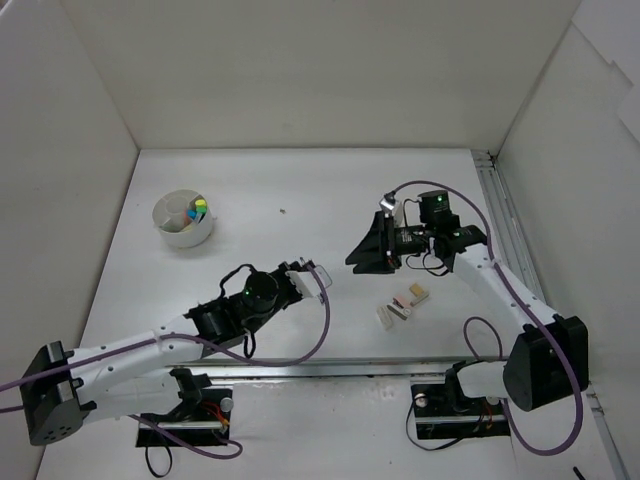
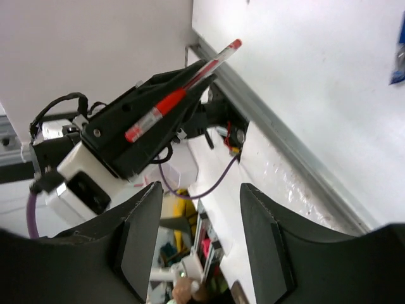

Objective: Sort the stationery into containers
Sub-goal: Place the pen in the storage box.

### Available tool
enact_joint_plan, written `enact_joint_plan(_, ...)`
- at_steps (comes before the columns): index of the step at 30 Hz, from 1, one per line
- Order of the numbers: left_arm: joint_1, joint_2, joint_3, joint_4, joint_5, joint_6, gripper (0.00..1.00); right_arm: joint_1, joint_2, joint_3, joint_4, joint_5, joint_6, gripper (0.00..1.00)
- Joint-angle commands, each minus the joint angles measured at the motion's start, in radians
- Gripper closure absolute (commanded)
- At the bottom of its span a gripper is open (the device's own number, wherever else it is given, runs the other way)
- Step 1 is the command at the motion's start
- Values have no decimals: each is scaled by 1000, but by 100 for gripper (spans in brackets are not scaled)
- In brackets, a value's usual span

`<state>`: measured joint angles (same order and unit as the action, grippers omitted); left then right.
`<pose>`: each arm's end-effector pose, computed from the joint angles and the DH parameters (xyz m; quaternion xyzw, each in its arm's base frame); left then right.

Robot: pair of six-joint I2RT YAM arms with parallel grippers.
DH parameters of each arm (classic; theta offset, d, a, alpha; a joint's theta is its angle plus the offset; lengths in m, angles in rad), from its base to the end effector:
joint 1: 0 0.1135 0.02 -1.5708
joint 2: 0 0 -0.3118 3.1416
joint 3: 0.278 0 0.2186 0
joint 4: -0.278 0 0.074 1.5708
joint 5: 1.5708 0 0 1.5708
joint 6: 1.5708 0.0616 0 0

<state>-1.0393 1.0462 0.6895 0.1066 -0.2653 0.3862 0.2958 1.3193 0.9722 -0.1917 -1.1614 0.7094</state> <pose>0.1209 -0.1737 0.3332 0.4505 0.6453 -0.0961 0.6094 0.2179 0.1255 0.3498 -0.1156 0.7673 0.6169 0.1317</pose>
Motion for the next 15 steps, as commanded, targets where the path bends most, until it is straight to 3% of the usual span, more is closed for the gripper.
enact_joint_plan(1,59,-75,-7,108,47,-104,100,-52,-60,51,14,23,-22,50)
enact_joint_plan(8,318,-173,1,96,117,-193,100,-90,-25,28,14,55,-65,48)
enact_joint_plan(11,481,-163,74,29,66,-292,100,-101,1,23,15,75,-96,48)
enact_joint_plan(14,665,-134,209,-88,80,-410,100,-103,9,19,11,147,-134,41)
enact_joint_plan(15,752,-130,223,-100,87,-432,100,-112,8,17,9,173,-142,3)
